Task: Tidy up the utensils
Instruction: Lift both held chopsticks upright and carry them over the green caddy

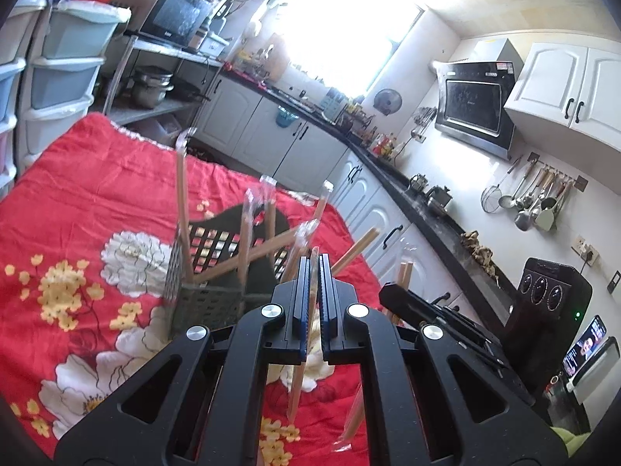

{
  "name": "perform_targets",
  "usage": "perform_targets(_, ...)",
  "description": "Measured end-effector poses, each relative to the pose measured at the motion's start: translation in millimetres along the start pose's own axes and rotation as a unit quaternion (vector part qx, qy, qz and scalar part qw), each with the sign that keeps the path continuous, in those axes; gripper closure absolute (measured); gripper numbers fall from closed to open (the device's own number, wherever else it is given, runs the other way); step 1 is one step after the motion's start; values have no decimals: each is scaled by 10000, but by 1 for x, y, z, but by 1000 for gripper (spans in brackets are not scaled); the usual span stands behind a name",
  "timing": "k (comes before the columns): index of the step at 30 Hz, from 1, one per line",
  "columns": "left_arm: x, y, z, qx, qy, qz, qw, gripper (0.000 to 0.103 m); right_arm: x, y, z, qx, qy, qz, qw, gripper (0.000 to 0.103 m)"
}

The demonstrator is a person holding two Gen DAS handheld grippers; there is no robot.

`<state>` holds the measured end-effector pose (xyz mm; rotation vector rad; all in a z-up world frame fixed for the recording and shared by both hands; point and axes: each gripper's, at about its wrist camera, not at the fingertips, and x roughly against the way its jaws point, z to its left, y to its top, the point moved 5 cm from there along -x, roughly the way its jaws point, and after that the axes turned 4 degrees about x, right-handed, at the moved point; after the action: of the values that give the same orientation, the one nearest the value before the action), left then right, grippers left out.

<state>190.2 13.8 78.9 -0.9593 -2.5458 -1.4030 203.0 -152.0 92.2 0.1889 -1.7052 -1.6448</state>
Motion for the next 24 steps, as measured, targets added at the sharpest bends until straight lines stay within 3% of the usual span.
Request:
perform_targets(11,16,48,-30,-310,-60,-704,9970,101,18,46,-23,-240,-167,-818,9962,98)
perform_targets(24,36,93,-32,-456,308,-1461,9877,101,20,86,-42,-187,-339,-1677,9851,98)
